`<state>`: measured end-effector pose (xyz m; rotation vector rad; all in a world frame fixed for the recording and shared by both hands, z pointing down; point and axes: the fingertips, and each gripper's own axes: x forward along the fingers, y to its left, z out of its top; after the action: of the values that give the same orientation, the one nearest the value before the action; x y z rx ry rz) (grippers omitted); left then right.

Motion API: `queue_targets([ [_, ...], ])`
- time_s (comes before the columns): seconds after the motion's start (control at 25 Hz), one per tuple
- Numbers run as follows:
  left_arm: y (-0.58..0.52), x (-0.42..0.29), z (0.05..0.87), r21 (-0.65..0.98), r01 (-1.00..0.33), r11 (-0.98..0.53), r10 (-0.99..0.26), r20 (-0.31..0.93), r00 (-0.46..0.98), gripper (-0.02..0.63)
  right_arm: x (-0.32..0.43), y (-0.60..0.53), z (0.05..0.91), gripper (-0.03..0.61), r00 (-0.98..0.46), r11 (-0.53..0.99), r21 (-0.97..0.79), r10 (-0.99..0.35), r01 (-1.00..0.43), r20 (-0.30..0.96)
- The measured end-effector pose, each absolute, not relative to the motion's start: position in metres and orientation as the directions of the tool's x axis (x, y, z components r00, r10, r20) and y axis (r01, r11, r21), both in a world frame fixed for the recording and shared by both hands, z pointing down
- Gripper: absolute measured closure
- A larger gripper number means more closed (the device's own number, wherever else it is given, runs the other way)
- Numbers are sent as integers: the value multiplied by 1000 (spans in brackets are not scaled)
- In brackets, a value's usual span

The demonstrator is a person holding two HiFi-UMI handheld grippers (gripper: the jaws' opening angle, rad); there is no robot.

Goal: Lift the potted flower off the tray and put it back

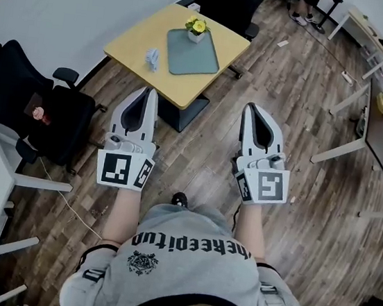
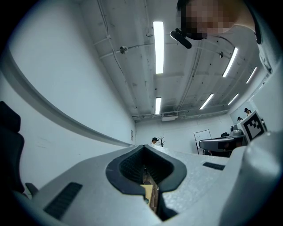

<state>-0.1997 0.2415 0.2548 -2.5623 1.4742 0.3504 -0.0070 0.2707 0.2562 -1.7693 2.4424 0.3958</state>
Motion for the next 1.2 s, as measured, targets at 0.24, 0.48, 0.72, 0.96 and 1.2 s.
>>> queue_targets([
  [0.24, 209, -196, 268, -8, -857, -515, -828, -252, 501, 611, -4, 242, 270, 575, -306, 285, 127, -930, -950, -203],
  [0.48, 177, -192, 277, -11, -857, -515, -833, -230, 503, 610, 2, 205, 275, 575, -306, 287, 120, -931, -950, -200],
  [0.72, 132, -180, 273, -10, -864, -504, -838, -237, 492, 609, 12, 155, 273, 575, -330, 309, 127, -921, -942, -207],
  [0.96, 76, -156, 269, -13, -881, -474, -852, -248, 462, 609, 38, 92, 266, 575, -358, 335, 138, -907, -932, -222],
  [1.2, 20, -127, 261, -3, -892, -452, -864, -248, 438, 609, 63, 32, 252, 575, -396, 370, 150, -889, -917, -231],
])
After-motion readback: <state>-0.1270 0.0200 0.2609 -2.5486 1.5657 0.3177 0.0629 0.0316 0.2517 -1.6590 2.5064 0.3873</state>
